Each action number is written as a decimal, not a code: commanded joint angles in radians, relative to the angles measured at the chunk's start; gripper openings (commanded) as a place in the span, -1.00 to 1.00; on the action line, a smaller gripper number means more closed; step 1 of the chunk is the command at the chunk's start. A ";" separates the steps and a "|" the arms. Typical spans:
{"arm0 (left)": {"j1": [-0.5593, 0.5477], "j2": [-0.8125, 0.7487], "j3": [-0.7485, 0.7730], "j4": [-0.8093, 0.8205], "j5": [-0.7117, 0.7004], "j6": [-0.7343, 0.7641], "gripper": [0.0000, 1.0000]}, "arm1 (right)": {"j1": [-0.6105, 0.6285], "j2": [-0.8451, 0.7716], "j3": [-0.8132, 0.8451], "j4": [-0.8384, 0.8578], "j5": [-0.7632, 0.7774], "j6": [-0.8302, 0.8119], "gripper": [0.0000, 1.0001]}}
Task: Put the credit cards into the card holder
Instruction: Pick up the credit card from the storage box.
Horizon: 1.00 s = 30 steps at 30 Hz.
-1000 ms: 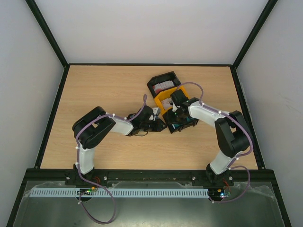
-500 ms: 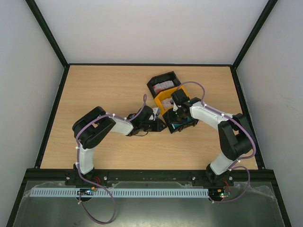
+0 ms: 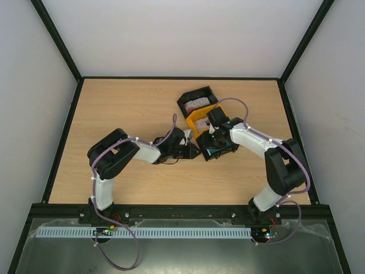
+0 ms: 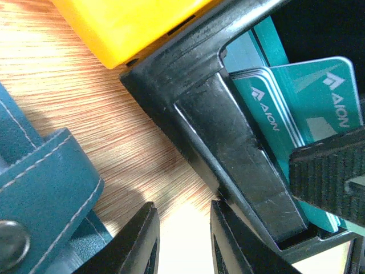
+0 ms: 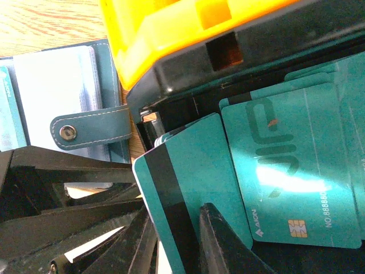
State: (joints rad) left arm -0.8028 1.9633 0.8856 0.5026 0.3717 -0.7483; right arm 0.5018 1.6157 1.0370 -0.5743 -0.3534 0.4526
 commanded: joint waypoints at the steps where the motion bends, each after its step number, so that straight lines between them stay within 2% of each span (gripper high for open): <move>1: -0.006 0.026 0.024 0.001 -0.013 0.012 -0.45 | 0.010 -0.038 0.012 -0.030 -0.022 0.004 -0.63; 20: -0.004 0.018 0.029 -0.017 -0.017 0.015 -0.45 | 0.010 -0.124 0.002 -0.051 0.006 -0.011 -0.92; 26: -0.005 -0.031 0.040 -0.040 -0.021 0.016 -0.42 | 0.011 -0.219 0.041 -0.101 0.107 -0.026 -0.96; 30: -0.005 -0.100 0.055 -0.086 -0.029 0.025 -0.35 | 0.010 -0.302 0.061 -0.092 0.115 -0.033 -0.96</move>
State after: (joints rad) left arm -0.8028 1.9476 0.9039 0.4587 0.3599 -0.7441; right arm 0.5041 1.4052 1.0492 -0.6426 -0.2684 0.4309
